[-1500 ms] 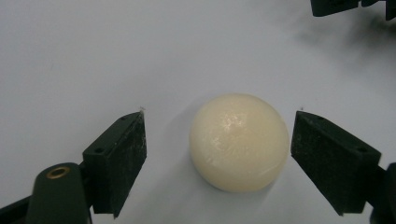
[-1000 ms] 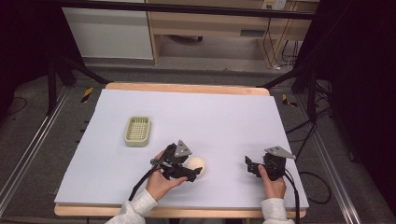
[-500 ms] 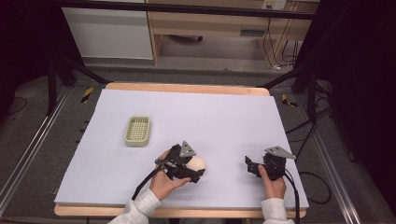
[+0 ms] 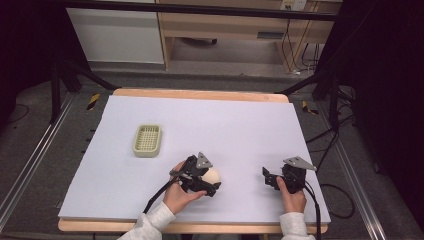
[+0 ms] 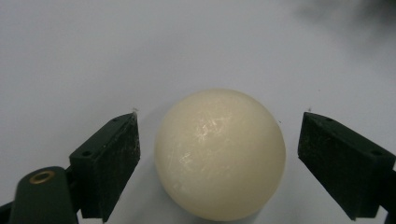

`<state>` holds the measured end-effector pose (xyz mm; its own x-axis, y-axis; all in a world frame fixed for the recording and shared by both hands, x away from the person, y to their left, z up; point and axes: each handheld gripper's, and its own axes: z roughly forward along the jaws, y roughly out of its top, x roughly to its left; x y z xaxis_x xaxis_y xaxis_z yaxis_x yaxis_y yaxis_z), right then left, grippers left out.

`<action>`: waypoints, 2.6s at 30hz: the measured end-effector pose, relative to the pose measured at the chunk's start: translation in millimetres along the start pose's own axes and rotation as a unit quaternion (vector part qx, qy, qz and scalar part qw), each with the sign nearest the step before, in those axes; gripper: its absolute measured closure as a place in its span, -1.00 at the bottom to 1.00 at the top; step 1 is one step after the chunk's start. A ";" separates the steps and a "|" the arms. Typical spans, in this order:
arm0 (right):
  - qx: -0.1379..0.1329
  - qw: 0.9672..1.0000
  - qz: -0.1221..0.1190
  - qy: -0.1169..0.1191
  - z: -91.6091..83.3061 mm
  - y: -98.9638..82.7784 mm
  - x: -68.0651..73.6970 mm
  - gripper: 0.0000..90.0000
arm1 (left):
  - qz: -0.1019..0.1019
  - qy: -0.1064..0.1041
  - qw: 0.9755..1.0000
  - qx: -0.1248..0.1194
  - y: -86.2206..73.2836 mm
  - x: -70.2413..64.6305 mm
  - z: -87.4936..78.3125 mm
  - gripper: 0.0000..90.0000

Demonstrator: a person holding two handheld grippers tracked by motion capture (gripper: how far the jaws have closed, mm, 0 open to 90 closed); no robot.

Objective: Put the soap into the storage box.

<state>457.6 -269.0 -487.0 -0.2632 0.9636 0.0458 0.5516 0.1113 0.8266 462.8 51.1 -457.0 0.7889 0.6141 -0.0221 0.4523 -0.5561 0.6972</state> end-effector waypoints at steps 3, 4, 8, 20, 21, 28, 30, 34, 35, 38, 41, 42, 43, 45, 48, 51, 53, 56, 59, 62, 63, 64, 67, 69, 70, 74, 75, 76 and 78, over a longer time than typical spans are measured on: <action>0.000 1.000 0.000 0.000 0.0 0.0 0.0 -0.90 | 0.000 -0.002 1.000 0.002 0.0 -0.1 1.1 -0.72; -0.001 1.000 -0.002 -0.002 0.2 -0.1 -0.1 -0.90 | 0.000 -0.001 1.000 0.003 0.0 -0.1 1.6 -0.71; 0.000 1.000 0.000 0.000 0.0 0.0 -0.1 -0.90 | -0.002 -0.001 1.000 0.005 -0.4 -0.4 3.8 -0.70; -0.001 1.000 -0.002 0.000 0.4 -0.1 -0.6 -0.90 | 0.003 0.000 1.000 0.017 -1.2 0.4 7.7 -0.63; -0.001 1.000 -0.002 0.000 0.4 -0.1 -0.7 -0.90 | 0.003 -0.001 1.000 0.017 -1.2 0.5 8.0 -0.62; 0.000 1.000 -0.002 0.000 0.5 -0.1 -0.9 -0.90 | 0.002 0.001 1.000 0.019 -1.5 -0.3 10.3 -0.58; 0.000 1.000 -0.002 0.000 0.5 -0.1 -0.9 -0.90 | 0.003 0.001 1.000 0.023 -1.6 -0.3 10.6 -0.56; 0.000 1.000 -0.001 0.000 0.4 -0.1 -1.0 -0.90 | 0.002 0.003 1.000 0.024 -1.7 0.1 11.6 -0.53; 0.000 1.000 0.000 0.000 0.4 -0.1 -1.0 -0.90 | 0.002 0.003 1.000 0.024 -1.7 0.3 11.6 -0.52; 0.000 1.000 0.000 0.000 0.4 -0.1 -1.0 -0.90 | 0.002 0.001 1.000 0.024 -1.7 0.3 11.5 -0.51; 0.000 1.000 0.000 0.000 0.3 -0.1 -1.0 -0.90 | 0.004 -0.002 1.000 0.026 -1.7 0.3 11.4 -0.49; 0.000 1.000 0.000 0.000 0.3 -0.1 -1.0 -0.90 | 0.004 -0.001 1.000 0.026 -1.7 0.1 11.4 -0.48; 0.000 1.000 0.000 0.000 0.3 -0.1 -1.0 -0.90 | 0.004 -0.001 1.000 0.025 -1.8 0.1 11.6 -0.48; 0.000 1.000 0.000 -0.001 0.3 -0.1 -0.9 -0.90 | 0.004 -0.001 1.000 0.025 -1.9 -0.1 11.7 -0.48; 0.000 1.000 0.000 -0.001 0.3 -0.1 -0.9 -0.90 | 0.004 0.000 1.000 0.026 -1.9 -0.2 11.8 -0.48; 0.000 1.000 0.000 -0.001 0.3 -0.1 -0.9 -0.90 | 0.001 0.002 1.000 0.026 -2.0 -0.5 12.6 -0.48; 0.000 1.000 0.000 -0.001 0.3 -0.1 -0.9 -0.90 | 0.004 0.003 1.000 0.031 -2.0 -0.3 13.1 -0.48; 0.000 1.000 -0.001 0.000 0.3 -0.1 -1.1 -0.90 | 0.005 0.004 1.000 0.030 -2.3 -0.9 13.3 -0.47; -0.001 1.000 0.000 -0.001 0.3 -0.1 -0.8 -0.90 | 0.005 0.004 1.000 0.031 -2.3 -0.8 13.0 -0.47; 0.000 1.000 0.000 0.000 0.3 -0.1 -0.9 -0.90 | 0.005 0.006 0.999 0.031 -2.3 -1.0 12.7 -0.47; 0.000 1.000 0.000 0.000 0.3 -0.1 -1.1 -0.90 | 0.005 0.006 0.999 0.032 -2.3 -1.1 12.6 -0.47; 0.000 1.000 0.000 0.000 0.2 -0.1 -1.0 -0.90 | 0.005 0.006 0.999 0.032 -2.3 -1.1 12.6 -0.47; 0.000 1.000 0.000 0.000 0.2 -0.1 -1.1 -0.90 | 0.006 0.006 0.999 0.033 -2.3 -0.8 12.3 -0.47; 0.000 1.000 0.001 0.000 0.2 -0.1 -1.1 -0.90 | 0.006 0.007 0.999 0.033 -2.3 -0.6 12.0 -0.47; 0.000 1.000 0.001 0.000 0.2 -0.1 -1.1 -0.90 | 0.006 0.007 0.999 0.034 -2.3 -0.3 11.9 -0.47; -0.001 1.000 0.001 0.000 0.2 -0.1 -1.1 -0.90 | 0.003 0.004 0.999 0.034 -2.5 1.6 11.0 -0.47; 0.000 1.000 0.000 0.001 0.3 -0.1 -1.2 -0.90 | 0.005 0.006 0.999 0.035 -2.4 2.5 10.3 -0.47; 0.000 1.000 0.001 0.001 0.3 0.0 -1.3 -0.90 | 0.002 0.004 0.999 0.034 -2.2 3.0 9.7 -0.47; -0.001 1.000 0.001 0.001 0.3 -0.1 -1.3 -0.90 | 0.001 0.006 0.999 0.033 -1.4 4.0 7.5 -0.47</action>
<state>458.2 -270.2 -487.3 -0.2640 0.9632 0.0496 0.5514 0.1085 0.8271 468.5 50.1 -463.4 0.7847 0.6198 -0.0121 0.4781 -0.5927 0.6482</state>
